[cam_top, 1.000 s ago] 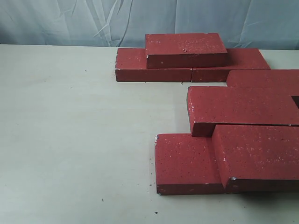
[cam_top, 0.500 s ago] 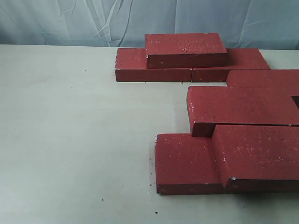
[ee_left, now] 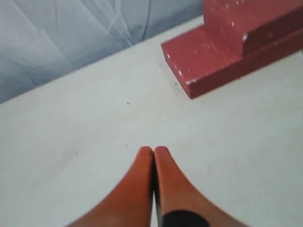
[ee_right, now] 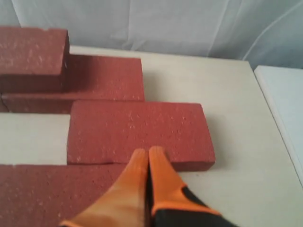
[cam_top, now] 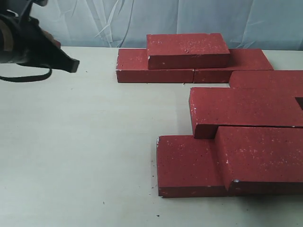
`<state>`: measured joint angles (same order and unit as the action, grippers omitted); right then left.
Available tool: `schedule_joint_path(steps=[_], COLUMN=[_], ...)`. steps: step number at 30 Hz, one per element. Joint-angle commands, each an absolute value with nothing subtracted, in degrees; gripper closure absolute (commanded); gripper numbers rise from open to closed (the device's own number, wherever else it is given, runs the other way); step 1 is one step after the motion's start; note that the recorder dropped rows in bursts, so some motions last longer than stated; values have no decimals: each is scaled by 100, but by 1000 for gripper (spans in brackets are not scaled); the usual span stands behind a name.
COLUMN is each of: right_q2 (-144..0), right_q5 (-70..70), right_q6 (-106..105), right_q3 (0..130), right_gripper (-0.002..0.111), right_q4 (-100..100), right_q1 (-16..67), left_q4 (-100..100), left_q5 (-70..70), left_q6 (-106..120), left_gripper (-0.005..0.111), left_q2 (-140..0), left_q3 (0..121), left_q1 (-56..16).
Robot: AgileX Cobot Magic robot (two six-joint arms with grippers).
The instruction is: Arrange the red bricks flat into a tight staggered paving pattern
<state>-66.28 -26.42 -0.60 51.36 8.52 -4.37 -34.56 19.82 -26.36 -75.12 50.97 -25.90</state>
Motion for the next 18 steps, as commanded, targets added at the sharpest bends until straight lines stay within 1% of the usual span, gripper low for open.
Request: schedule_joint_path(steps=[1, 5, 8, 12, 18], right_q2=[-7150, -7455, -7665, -7946, -8349], right_q5=[-3423, -3766, -3822, -3822, -3821], right_q6=[-341, -363, -398, -690, -1536], right_q3=[5571, 5767, 5796, 5796, 5796], right_gripper=[109, 109, 109, 109, 109], right_q4=[1097, 1320, 1374, 924, 0], right_q1=[-465, -465, -528, -905, -1319], left_q4=[-1799, -468, 170, 337, 475], left_q5=[2790, 3095, 3120, 3110, 3099], left_q6=[-1006, 136, 680, 914, 914], left_gripper=[107, 107, 107, 107, 107], left_q2=[-8043, -8357, -8563, -8769, -9130], left_q3=[5581, 5835, 5902, 5900, 6122], left_q1=[-2765, -2765, -2765, -2915, -3516])
